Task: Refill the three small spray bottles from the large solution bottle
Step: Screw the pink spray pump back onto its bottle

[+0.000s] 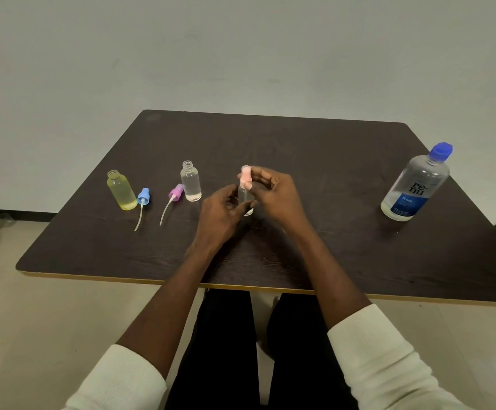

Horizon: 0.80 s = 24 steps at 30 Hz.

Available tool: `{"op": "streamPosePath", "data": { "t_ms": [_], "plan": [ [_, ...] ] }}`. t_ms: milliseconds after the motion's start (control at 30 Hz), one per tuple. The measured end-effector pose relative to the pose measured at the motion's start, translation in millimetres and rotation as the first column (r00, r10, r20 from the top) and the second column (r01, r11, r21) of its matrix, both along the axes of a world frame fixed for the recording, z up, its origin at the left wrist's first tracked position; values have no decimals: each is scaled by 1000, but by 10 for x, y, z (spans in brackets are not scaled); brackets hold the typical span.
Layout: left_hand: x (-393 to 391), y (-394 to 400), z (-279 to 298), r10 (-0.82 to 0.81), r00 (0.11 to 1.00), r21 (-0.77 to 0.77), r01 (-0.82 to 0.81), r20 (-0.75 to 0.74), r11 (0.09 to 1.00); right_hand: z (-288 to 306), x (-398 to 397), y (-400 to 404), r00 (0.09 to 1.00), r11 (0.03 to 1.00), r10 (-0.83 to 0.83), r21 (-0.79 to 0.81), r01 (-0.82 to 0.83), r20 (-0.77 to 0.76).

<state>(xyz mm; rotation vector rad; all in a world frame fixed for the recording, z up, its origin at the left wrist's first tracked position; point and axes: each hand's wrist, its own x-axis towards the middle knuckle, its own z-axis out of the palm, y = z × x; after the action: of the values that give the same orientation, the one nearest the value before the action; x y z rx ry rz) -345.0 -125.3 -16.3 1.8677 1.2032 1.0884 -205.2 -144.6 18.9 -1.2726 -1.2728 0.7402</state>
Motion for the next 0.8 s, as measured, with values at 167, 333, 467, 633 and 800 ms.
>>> {"op": "streamPosePath", "data": {
  "t_ms": [167, 333, 467, 633, 800],
  "plan": [
    [-2, -6, -2, -14, 1000, -1, 14, -15, 1000, 16, -3, -3, 996, 996, -88, 1, 88, -28],
    [1, -55, 48, -34, 999, 15, 35, -29, 999, 22, -15, -48, 992, 990, -129, 47, 129, -14],
    [-5, -53, 35, -51, 998, -18, 50, -37, 999, 0, 42, -69, 990, 990, -133, 52, 135, -45],
    [135, 37, 102, 2, 1000, -45, -3, -17, 999, -111, 389, -3, 940, 946, -317, -25, 323, 122],
    [566, 215, 201, 5, 999, -37, -7, -33, 999, -140, 770, -2, 834, 903, -333, -103, 416, 440]
  ]
}}
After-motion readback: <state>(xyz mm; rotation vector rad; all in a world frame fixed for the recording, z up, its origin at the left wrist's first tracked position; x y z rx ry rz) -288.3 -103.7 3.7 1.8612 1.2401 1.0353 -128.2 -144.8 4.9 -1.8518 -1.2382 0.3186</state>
